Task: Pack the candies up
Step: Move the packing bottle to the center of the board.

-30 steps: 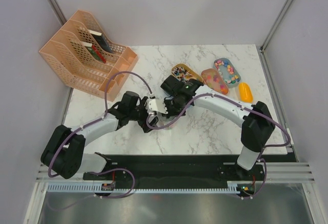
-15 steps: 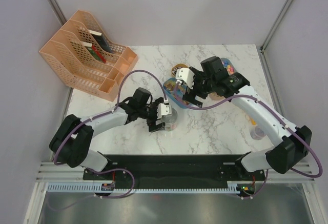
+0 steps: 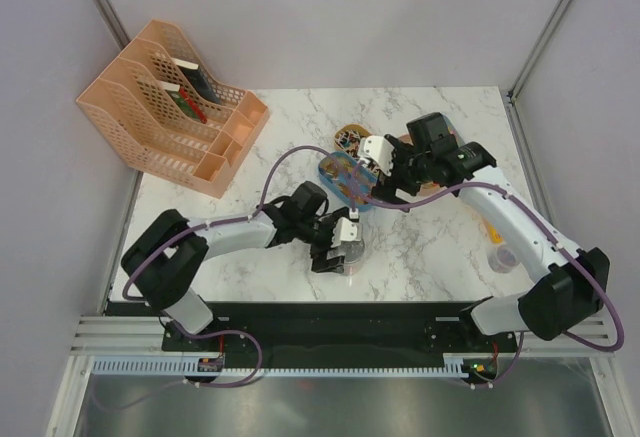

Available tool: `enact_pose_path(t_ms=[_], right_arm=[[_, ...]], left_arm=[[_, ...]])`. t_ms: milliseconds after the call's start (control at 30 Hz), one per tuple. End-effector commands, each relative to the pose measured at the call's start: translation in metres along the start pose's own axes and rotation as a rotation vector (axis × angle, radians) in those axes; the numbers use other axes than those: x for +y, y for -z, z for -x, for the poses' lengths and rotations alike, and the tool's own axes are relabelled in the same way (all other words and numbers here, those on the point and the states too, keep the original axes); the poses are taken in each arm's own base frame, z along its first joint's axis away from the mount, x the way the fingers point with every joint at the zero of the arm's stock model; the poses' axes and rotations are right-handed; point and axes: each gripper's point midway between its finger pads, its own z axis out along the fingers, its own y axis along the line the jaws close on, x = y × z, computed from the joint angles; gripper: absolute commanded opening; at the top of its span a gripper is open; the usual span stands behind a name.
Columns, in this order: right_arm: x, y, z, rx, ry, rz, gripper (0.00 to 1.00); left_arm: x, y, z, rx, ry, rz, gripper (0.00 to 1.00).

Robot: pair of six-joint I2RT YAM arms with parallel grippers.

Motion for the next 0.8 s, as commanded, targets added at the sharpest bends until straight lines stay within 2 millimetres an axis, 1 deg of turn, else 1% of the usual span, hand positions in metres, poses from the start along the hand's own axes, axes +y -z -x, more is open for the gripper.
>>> enact_pose_path(t_ms=[0, 67, 100, 133, 167, 200, 267, 300, 333, 367, 400, 433, 467, 500, 533, 567, 600, 633, 667, 700, 767], right_arm=[[0.004, 0.024, -0.003, -0.026, 0.057, 0.008, 0.98], [0.007, 0.028, -0.01, -0.028, 0.067, 0.031, 0.98], [0.016, 0.029, -0.02, -0.022, 0.063, 0.063, 0.98], [0.017, 0.031, -0.028, -0.022, 0.107, 0.079, 0.98], [0.024, 0.03, -0.03, -0.036, 0.118, 0.109, 0.98], [0.033, 0.028, -0.04, -0.018, 0.118, 0.136, 0.98], [0.037, 0.027, -0.046, -0.005, 0.141, 0.148, 0.98], [0.042, 0.026, -0.05, 0.01, 0.139, 0.176, 0.98], [0.044, 0.025, -0.051, 0.011, 0.145, 0.191, 0.98], [0.044, 0.024, -0.048, -0.004, 0.16, 0.207, 0.98], [0.048, 0.02, -0.049, -0.004, 0.154, 0.24, 0.98], [0.049, 0.018, -0.047, -0.014, 0.159, 0.256, 0.98], [0.048, 0.018, -0.042, -0.035, 0.171, 0.269, 0.98], [0.051, 0.012, -0.038, -0.062, 0.158, 0.304, 0.98], [0.052, 0.009, -0.034, -0.078, 0.158, 0.32, 0.98], [0.05, 0.004, -0.029, -0.093, 0.164, 0.338, 0.98], [0.05, 0.001, -0.026, -0.098, 0.176, 0.35, 0.98], [0.053, -0.003, -0.022, -0.103, 0.191, 0.368, 0.98], [0.055, -0.005, -0.018, -0.113, 0.216, 0.379, 0.98], [0.06, -0.011, -0.014, -0.115, 0.261, 0.402, 0.98], [0.067, -0.018, -0.008, -0.127, 0.308, 0.425, 0.98]], left_arm=[[0.017, -0.02, 0.035, -0.095, 0.044, 0.059, 1.0], [0.022, -0.024, 0.035, -0.125, 0.081, 0.098, 1.0], [0.035, -0.023, 0.048, -0.19, 0.08, 0.162, 1.0], [0.029, -0.026, 0.036, -0.191, 0.099, 0.173, 1.0], [0.03, -0.027, 0.034, -0.202, 0.104, 0.193, 1.0], [0.033, -0.027, 0.035, -0.22, 0.101, 0.221, 1.0], [0.038, -0.023, 0.037, -0.261, 0.105, 0.288, 1.0], [0.039, -0.018, 0.042, -0.279, 0.1, 0.306, 1.0], [0.038, -0.016, 0.042, -0.291, 0.113, 0.316, 1.0], [0.036, -0.014, 0.044, -0.302, 0.112, 0.318, 1.0], [0.032, -0.013, 0.047, -0.315, 0.109, 0.318, 1.0], [0.027, -0.011, 0.043, -0.323, 0.118, 0.322, 1.0], [0.025, -0.012, 0.045, -0.337, 0.106, 0.325, 1.0], [0.019, -0.015, 0.045, -0.335, 0.101, 0.322, 1.0], [0.015, -0.019, 0.034, -0.319, 0.128, 0.324, 1.0], [0.012, -0.021, 0.037, -0.334, 0.117, 0.322, 1.0], [0.007, -0.024, 0.031, -0.326, 0.124, 0.315, 1.0], [0.004, -0.027, 0.026, -0.318, 0.129, 0.312, 1.0], [0.003, -0.027, 0.029, -0.335, 0.119, 0.317, 1.0], [-0.002, -0.03, 0.024, -0.328, 0.128, 0.301, 1.0], [-0.007, -0.034, 0.019, -0.329, 0.131, 0.293, 1.0]])
